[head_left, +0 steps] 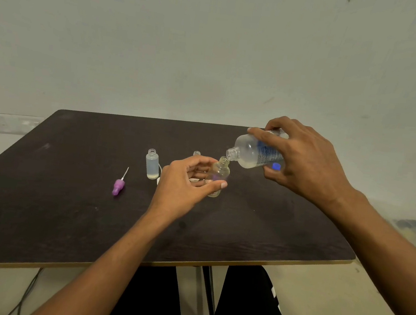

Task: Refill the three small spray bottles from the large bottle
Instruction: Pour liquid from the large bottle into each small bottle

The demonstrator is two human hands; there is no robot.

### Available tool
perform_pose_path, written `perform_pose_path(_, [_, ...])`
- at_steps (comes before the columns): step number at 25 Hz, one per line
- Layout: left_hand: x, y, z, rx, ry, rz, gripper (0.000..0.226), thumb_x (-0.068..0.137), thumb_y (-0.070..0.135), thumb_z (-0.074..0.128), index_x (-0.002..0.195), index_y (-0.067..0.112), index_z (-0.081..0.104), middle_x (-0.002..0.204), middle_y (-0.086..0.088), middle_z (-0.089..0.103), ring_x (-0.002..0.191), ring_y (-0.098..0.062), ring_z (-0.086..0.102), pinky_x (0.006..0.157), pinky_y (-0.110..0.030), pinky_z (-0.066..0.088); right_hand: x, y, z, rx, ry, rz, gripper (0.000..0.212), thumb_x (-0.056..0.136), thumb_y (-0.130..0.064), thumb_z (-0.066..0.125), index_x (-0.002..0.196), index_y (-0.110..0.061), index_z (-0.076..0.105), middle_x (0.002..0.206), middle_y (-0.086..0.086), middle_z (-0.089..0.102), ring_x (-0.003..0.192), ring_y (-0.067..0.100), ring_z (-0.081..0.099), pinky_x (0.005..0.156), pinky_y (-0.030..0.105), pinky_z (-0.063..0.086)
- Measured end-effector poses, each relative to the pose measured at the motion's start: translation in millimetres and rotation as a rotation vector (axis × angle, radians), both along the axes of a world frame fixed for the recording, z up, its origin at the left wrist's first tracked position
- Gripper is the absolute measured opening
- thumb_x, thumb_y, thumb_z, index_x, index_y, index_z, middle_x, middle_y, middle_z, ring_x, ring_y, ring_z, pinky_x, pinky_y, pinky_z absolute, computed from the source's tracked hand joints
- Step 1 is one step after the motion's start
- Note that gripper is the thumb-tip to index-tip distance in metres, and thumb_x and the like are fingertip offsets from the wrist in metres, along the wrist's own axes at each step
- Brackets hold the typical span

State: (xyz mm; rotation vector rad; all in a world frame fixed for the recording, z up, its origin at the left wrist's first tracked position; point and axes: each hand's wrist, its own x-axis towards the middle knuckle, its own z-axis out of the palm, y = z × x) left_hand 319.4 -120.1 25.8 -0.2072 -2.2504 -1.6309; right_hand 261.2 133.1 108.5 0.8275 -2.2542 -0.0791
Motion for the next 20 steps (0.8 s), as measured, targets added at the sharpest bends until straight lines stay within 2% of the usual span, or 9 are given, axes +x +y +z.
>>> perform_pose_path(20, [-0.6, -0.1, -0.9, -0.009, 0.002, 0.015, 0.053, 0.075, 0.035, 0.093, 0.124, 0.022, 0.074, 0.112, 0.01, 0.078, 0.102, -0.001, 0.074, 0.088, -0.027, 0.063, 0.1, -2.7, 5.1, 0.05, 0.02, -0.019, 0.082, 0.073, -0.035, 0.092, 0.147, -0.029, 0.058, 0.132, 0.009, 0.061, 0.109, 0.032, 0.065, 0.085, 0.041, 0.057])
